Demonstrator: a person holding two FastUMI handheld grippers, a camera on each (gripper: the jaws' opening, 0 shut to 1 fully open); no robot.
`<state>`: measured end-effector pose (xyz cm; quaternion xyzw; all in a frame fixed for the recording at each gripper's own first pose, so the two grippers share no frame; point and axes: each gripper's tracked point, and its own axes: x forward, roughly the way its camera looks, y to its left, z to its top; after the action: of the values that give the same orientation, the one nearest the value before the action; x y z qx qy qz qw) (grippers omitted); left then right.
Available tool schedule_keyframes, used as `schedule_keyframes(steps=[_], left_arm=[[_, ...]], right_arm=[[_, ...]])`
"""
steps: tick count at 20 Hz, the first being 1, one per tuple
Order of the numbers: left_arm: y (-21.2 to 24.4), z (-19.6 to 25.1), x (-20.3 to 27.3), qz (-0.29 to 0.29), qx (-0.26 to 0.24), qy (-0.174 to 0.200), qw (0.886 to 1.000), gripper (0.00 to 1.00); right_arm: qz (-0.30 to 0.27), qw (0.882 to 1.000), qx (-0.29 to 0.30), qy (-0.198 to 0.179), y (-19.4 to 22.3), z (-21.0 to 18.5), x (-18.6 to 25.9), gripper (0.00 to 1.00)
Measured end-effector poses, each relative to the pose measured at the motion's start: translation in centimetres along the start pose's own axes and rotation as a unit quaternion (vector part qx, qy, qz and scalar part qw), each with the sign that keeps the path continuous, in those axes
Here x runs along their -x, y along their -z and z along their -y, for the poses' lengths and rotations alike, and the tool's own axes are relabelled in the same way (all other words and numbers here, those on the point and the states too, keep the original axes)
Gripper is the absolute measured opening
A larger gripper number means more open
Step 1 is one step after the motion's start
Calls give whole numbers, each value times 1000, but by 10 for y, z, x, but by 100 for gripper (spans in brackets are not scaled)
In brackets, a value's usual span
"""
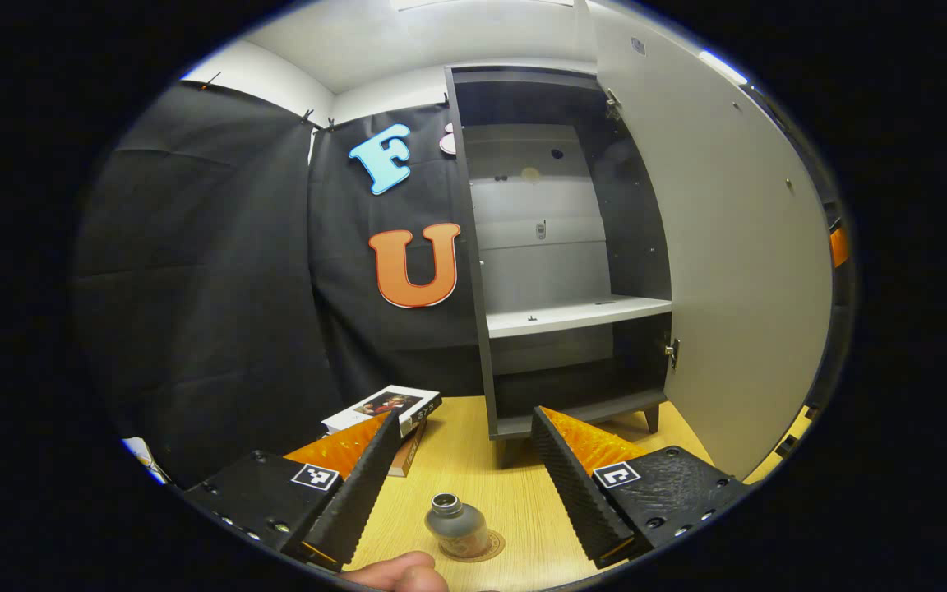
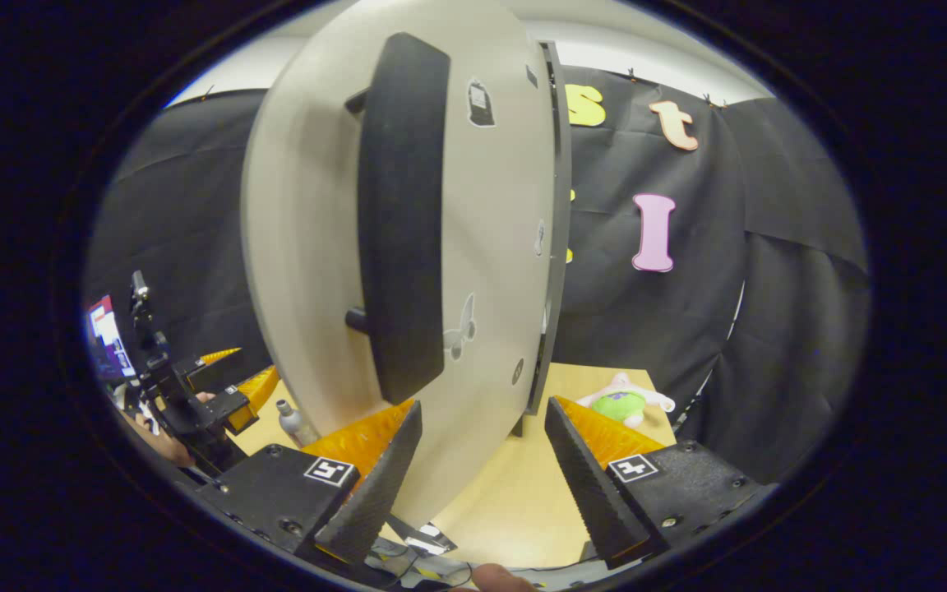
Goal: Open the cabinet door with the right hand, grasp the bottle in the cabinet with the left hand and place it on the coaster, then close the cabinet door with the right hand.
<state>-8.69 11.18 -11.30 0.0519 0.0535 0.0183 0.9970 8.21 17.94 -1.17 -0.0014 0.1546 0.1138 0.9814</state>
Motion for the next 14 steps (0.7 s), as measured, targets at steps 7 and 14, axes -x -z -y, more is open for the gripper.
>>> schedule_keyframes(steps=[7, 14], left_arm=[[-7, -16, 6, -5, -2, -26, 1000, 96], [-14, -23, 9, -9, 4, -55, 998, 96]], right_arm=[[20, 999, -36, -20, -19, 5, -18, 97], [24, 998, -24, -53, -27, -6, -32, 97]])
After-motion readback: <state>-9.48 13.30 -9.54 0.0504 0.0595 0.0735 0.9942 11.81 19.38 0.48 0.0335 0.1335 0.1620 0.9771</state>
